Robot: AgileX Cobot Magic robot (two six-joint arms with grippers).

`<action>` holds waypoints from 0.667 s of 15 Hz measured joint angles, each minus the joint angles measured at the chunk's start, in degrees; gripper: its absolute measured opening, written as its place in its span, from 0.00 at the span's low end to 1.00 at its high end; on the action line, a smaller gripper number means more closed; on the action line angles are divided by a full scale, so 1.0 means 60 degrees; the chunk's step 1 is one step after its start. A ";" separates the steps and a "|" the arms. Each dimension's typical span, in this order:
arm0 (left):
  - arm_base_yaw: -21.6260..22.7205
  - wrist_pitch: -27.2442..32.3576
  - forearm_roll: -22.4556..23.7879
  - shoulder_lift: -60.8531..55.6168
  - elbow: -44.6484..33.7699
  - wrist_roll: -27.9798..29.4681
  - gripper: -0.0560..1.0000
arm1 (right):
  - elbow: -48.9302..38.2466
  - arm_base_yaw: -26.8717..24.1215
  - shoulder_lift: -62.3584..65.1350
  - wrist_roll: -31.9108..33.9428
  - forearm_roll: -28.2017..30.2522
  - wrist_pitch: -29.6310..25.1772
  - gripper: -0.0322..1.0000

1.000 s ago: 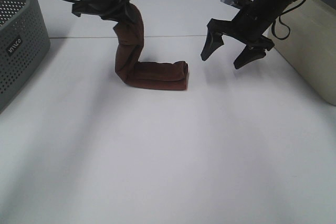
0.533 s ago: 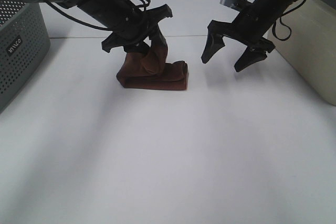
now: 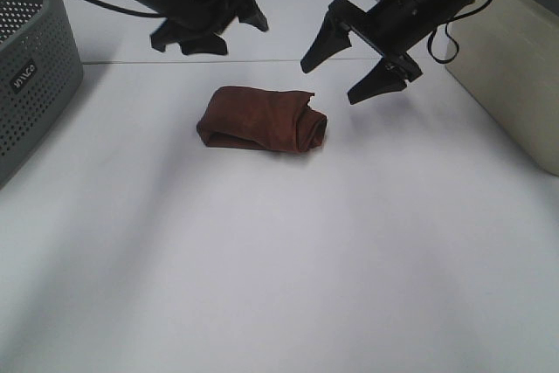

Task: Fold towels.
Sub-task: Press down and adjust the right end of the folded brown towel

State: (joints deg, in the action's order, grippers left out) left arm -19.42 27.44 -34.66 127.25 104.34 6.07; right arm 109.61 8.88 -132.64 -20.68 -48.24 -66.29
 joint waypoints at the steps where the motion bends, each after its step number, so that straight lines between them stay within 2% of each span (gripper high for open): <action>1: 0.0325 -0.0134 0.0277 -0.0172 0.0000 -0.0010 0.68 | 0.0000 0.0105 0.0019 -0.0296 -0.0602 -0.0172 0.90; 3: 0.0917 -0.0115 0.0506 -0.0296 0.0000 -0.0038 0.68 | 0.0010 0.0544 0.0019 -0.0726 -0.1356 -0.0325 0.90; 6: 0.1576 0.0430 0.0649 -0.0296 0.0000 -0.0038 0.68 | 0.0019 0.1308 -0.0105 -0.1089 -0.1585 -0.0286 0.90; 8: 0.1633 0.0544 0.0649 -0.0296 0.0000 -0.0038 0.68 | 0.0019 0.1432 -0.0372 -0.1318 -0.1767 -0.0010 0.90; 10: 0.1652 0.0659 0.0649 -0.0296 0.0000 -0.0038 0.68 | 0.0019 0.1280 -0.0812 -0.1442 -0.1833 0.0659 0.89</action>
State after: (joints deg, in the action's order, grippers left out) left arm -9.51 31.40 -30.77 125.48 104.34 5.84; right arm 109.72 16.56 -137.51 -29.34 -59.24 -62.34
